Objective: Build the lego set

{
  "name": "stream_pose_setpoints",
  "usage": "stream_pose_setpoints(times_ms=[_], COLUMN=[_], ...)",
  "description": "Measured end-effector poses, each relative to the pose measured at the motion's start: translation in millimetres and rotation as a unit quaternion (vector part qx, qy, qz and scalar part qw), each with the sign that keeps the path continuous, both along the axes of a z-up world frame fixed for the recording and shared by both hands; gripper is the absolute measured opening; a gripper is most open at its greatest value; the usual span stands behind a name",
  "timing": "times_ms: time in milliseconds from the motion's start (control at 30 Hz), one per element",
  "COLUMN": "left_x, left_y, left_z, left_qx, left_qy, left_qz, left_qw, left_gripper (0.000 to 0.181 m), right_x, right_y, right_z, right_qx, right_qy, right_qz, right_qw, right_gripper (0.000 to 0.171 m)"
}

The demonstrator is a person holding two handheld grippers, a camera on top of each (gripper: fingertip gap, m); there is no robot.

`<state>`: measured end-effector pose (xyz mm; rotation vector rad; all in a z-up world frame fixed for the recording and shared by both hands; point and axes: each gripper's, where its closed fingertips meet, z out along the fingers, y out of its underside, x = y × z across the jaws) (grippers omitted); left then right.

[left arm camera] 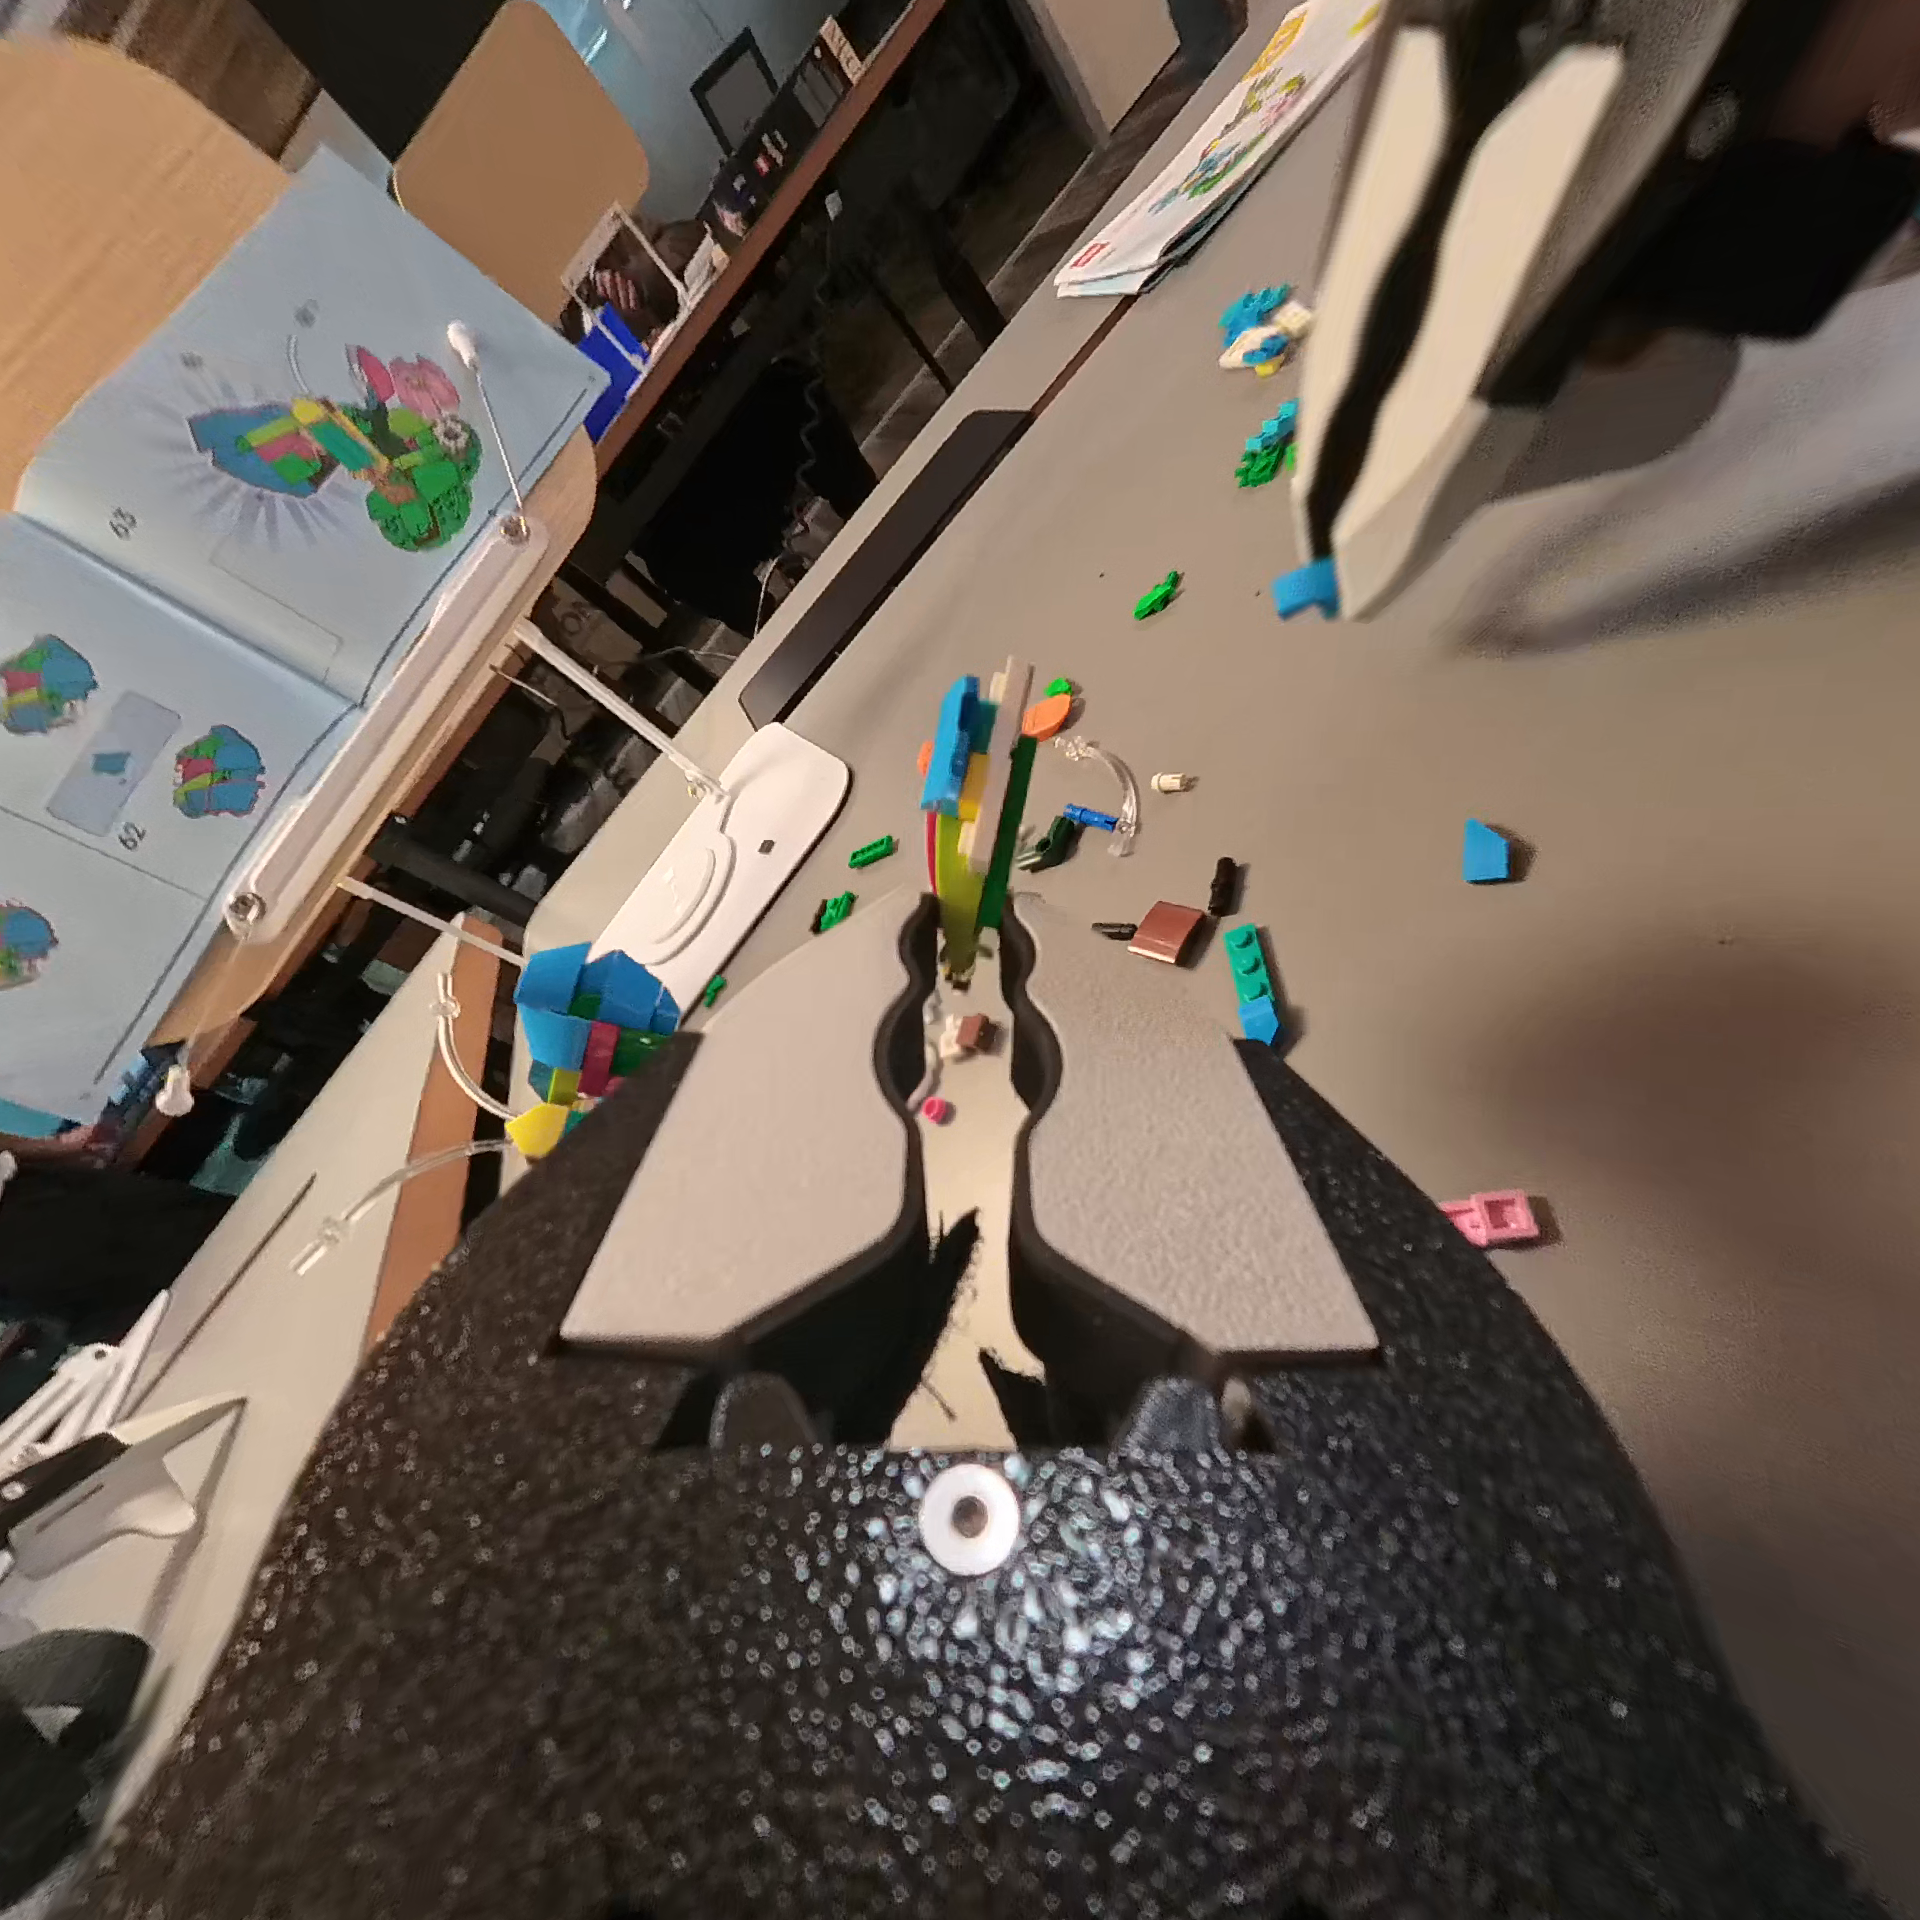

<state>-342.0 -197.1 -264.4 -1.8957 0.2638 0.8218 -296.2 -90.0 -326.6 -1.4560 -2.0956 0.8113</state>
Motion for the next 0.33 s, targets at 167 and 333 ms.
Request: stream_pose_setpoints(times_ms=[167, 333], left_x=[12, 26], left_y=[4, 8], left_z=[8, 17], left_qx=[0.007, 0.021], left_qy=[0.065, 0.146], left_qz=[-0.033, -0.057], left_qw=[0.997, 0.987], left_gripper=[0.011, 0.011], right_x=[-4, 6], right_y=[-40, -80], right_z=[76, 120], right_qx=[-0.017, -0.015], right_qy=[0.129, 0.149], right_qz=[0.160, 0.299], right_qw=[0.979, 0.943], right_gripper=[0.015, 0.015])
